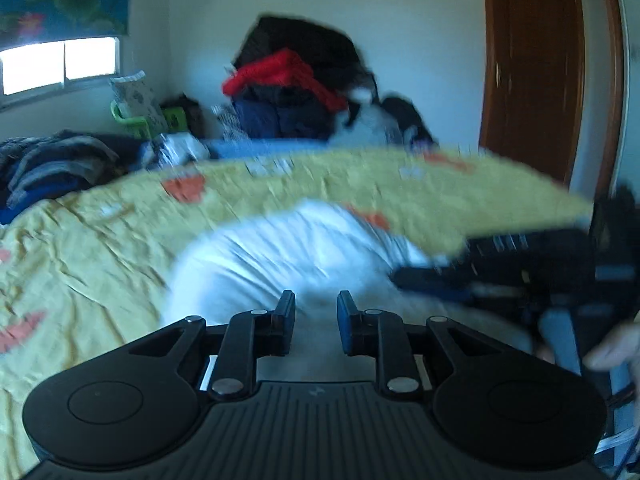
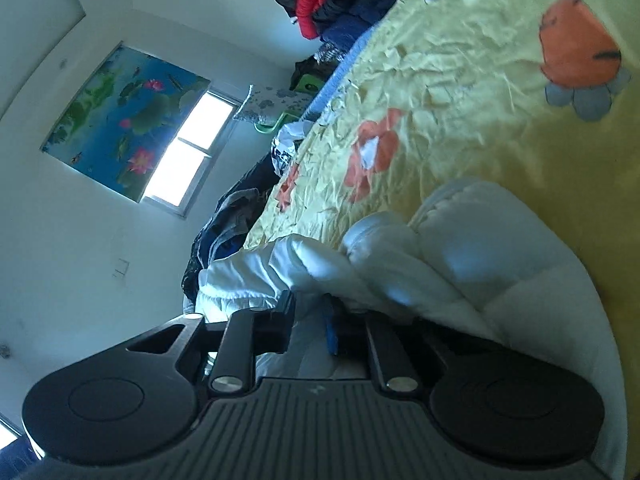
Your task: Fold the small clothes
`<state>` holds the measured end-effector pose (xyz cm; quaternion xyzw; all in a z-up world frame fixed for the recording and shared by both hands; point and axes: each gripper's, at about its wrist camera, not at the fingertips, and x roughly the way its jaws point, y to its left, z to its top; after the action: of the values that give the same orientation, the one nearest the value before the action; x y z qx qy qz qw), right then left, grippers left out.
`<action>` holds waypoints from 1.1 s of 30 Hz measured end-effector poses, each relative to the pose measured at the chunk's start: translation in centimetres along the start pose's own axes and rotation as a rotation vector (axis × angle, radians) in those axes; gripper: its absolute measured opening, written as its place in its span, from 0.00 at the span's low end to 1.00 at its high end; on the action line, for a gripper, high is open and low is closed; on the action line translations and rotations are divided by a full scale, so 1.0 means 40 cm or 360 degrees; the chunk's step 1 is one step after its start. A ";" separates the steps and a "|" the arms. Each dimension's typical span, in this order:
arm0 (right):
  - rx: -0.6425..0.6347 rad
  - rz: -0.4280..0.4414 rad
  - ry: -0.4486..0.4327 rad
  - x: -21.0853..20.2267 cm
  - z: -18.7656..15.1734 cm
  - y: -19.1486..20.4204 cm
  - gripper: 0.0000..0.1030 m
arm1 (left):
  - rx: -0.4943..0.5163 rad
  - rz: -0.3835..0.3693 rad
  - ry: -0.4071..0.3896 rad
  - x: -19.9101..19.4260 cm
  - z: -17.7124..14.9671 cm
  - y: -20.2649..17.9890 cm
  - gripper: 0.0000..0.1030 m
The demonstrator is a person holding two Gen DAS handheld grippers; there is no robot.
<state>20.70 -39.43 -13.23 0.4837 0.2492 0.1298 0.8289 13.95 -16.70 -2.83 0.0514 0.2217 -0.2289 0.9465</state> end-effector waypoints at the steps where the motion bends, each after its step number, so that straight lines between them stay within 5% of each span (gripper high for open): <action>1: -0.0020 -0.0012 0.0018 -0.003 0.004 0.009 0.30 | 0.0015 0.0041 -0.0037 -0.014 0.013 0.019 0.25; 6: -0.0355 -0.0165 0.0075 -0.040 0.038 0.194 0.74 | 0.0109 0.0278 -0.0036 0.008 0.047 0.098 0.27; 11: -0.0536 0.0057 0.0278 0.026 0.061 0.365 0.75 | 0.0172 0.0302 -0.0049 0.018 -0.005 0.049 0.27; 16: -0.0590 -0.0098 0.0536 0.209 0.064 0.358 0.76 | 0.0411 0.0270 -0.0031 0.018 -0.034 -0.028 0.26; 19: -0.0674 -0.0278 0.0549 0.278 0.068 0.294 0.59 | 0.0443 0.0224 0.0067 0.053 -0.029 -0.025 0.26; 23: -0.0414 -0.0256 0.0462 0.286 0.083 0.173 0.38 | 0.0217 0.0090 0.0167 0.098 -0.013 0.028 0.27; 28: -0.0493 -0.0311 0.0461 0.329 0.059 0.159 0.36 | 0.0092 0.0016 0.0236 0.150 -0.021 0.054 0.27; 33: -0.0473 -0.0251 0.0414 0.331 0.056 0.135 0.34 | 0.0153 0.0049 0.0217 0.156 -0.045 0.037 0.27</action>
<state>33.19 -32.37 -11.45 0.3143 0.3692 0.1611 0.8596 18.89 -17.61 -7.21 0.1156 0.2734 -0.2206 0.9291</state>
